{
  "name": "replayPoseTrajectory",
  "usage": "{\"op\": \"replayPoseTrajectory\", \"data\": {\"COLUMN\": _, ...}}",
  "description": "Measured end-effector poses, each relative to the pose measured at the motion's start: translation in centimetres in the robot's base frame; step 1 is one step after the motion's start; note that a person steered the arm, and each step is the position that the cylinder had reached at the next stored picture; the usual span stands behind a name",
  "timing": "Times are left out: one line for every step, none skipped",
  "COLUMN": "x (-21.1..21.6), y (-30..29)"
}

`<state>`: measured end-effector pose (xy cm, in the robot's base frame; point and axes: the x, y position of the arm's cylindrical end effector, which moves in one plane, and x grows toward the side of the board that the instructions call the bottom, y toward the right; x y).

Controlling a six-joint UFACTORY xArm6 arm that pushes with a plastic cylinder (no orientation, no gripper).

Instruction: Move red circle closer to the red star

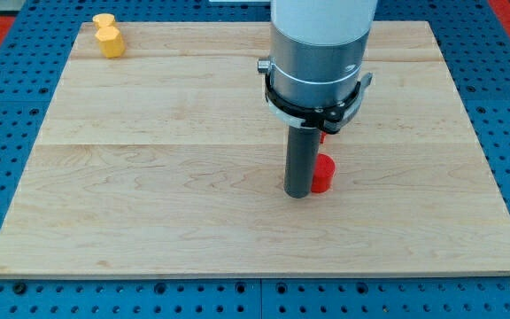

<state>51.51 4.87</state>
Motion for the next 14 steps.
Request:
{"op": "replayPoseTrajectory", "data": {"x": 0.3, "y": 0.6}}
{"op": "replayPoseTrajectory", "data": {"x": 1.1, "y": 0.8}}
{"op": "replayPoseTrajectory", "data": {"x": 1.7, "y": 0.9}}
{"op": "replayPoseTrajectory", "data": {"x": 1.7, "y": 1.8}}
{"op": "replayPoseTrajectory", "data": {"x": 1.7, "y": 3.9}}
{"op": "replayPoseTrajectory", "data": {"x": 1.0, "y": 4.6}}
{"op": "replayPoseTrajectory", "data": {"x": 0.4, "y": 4.6}}
{"op": "replayPoseTrajectory", "data": {"x": -0.1, "y": 4.4}}
{"op": "replayPoseTrajectory", "data": {"x": -1.2, "y": 3.2}}
{"op": "replayPoseTrajectory", "data": {"x": -2.6, "y": 2.3}}
{"op": "replayPoseTrajectory", "data": {"x": -3.9, "y": 2.1}}
{"op": "replayPoseTrajectory", "data": {"x": -4.7, "y": 2.1}}
{"op": "replayPoseTrajectory", "data": {"x": -4.6, "y": 1.7}}
{"op": "replayPoseTrajectory", "data": {"x": -3.6, "y": -0.9}}
